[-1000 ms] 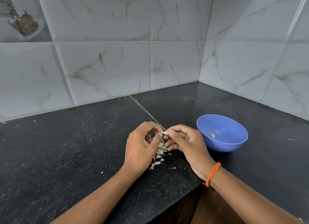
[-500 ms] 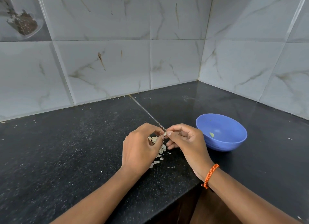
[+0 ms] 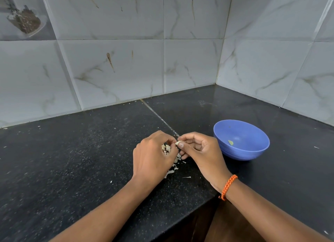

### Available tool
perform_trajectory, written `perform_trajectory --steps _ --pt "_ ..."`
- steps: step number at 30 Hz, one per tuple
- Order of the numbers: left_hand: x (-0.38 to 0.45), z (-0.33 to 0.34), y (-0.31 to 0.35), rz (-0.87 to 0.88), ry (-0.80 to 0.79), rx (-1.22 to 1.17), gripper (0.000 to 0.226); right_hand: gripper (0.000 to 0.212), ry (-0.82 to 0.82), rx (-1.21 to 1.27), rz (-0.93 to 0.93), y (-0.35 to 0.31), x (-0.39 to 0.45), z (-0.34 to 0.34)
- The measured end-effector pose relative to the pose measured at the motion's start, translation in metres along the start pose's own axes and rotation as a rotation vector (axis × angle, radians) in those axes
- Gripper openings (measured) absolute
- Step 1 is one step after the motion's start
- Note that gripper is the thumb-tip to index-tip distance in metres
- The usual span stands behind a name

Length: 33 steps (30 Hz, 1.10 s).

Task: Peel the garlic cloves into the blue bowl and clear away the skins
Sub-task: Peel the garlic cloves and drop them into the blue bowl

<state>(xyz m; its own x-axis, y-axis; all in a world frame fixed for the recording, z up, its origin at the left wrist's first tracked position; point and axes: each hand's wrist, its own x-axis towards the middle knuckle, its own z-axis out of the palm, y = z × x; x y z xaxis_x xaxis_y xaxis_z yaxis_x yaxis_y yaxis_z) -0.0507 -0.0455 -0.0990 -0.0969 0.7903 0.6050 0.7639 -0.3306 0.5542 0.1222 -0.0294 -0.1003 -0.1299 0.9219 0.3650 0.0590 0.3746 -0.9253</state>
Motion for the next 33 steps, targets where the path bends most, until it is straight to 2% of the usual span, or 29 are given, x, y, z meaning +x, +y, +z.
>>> perform_trajectory --steps 10,21,33 --pt "0.0000 -0.0007 0.0020 0.014 -0.010 0.010 0.012 0.006 0.012 -0.080 -0.038 -0.0001 -0.0015 0.0009" --pt "0.0034 0.0041 -0.0001 -0.009 -0.098 0.018 0.021 0.012 0.005 -0.103 -0.083 -0.0003 -0.0015 -0.0014" --pt "-0.0006 0.0047 0.0041 -0.031 -0.109 -0.151 0.010 0.016 0.006 0.093 0.010 -0.0009 0.0008 -0.0048"
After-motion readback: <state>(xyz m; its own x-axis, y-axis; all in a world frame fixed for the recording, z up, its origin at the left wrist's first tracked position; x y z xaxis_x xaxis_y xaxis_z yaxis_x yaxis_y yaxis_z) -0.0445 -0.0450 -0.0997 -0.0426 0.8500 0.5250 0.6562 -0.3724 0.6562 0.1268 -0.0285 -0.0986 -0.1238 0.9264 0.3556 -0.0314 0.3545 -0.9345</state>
